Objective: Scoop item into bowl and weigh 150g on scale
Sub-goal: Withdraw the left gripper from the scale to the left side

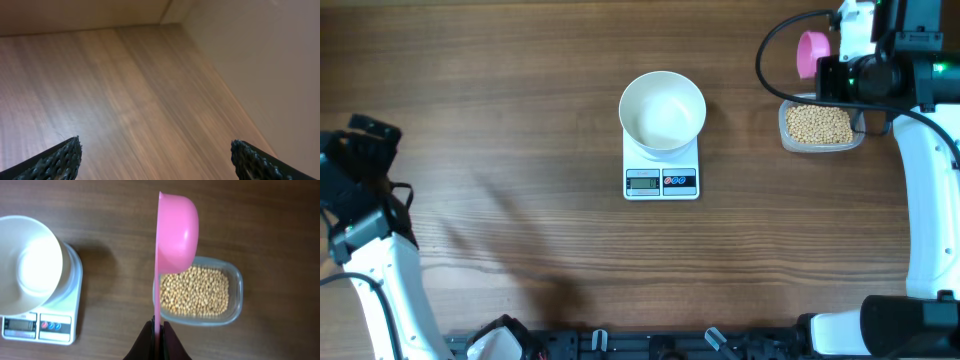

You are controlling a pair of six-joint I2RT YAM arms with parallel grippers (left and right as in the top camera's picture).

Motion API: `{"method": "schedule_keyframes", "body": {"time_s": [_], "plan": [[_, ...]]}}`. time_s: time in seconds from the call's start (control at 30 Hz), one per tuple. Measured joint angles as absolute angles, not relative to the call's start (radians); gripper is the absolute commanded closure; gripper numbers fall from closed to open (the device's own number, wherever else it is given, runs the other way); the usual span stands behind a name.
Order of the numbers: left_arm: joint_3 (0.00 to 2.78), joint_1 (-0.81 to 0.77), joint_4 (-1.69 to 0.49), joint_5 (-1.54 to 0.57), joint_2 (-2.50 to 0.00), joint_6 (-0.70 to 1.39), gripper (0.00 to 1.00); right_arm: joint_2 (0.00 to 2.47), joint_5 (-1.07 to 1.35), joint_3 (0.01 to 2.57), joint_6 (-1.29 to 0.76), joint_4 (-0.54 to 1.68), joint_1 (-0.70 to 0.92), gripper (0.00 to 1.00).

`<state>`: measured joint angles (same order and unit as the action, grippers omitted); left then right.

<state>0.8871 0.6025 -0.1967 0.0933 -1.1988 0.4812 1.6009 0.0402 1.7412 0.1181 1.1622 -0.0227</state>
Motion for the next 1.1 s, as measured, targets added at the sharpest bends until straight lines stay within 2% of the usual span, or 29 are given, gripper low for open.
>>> {"method": "schedule_keyframes", "body": {"time_s": [0.23, 0.37, 0.57, 0.77, 0.93, 1.1], "plan": [[0.887, 0.637, -0.183, 0.073, -1.216, 0.482, 0.0, 1.601, 0.04, 1.741, 0.118, 1.183, -0.023, 0.96], [0.887, 0.637, -0.18, -0.018, -1.216, 0.482, 0.0, 1.601, 0.033, 1.741, 0.118, 1.179, -0.023, 0.96], [0.887, 0.636, -0.249, -0.249, -1.217, 0.482, 0.0, 1.601, 0.007, 1.741, 0.113, 1.151, -0.023, 0.96], [0.887, 0.622, -0.428, -0.525, -1.219, 0.482, 0.0, 1.601, -0.007, 1.741, 0.091, 1.161, -0.023, 0.96], [0.886, 0.612, -0.583, -0.694, -1.219, 0.485, 0.0, 1.601, -0.142, 1.741, 0.052, 1.164, -0.023, 0.96], [0.884, 0.581, -0.633, -0.817, -1.219, 0.407, 0.0, 1.601, -0.223, 1.741, 0.057, 1.174, -0.023, 0.96]]}}
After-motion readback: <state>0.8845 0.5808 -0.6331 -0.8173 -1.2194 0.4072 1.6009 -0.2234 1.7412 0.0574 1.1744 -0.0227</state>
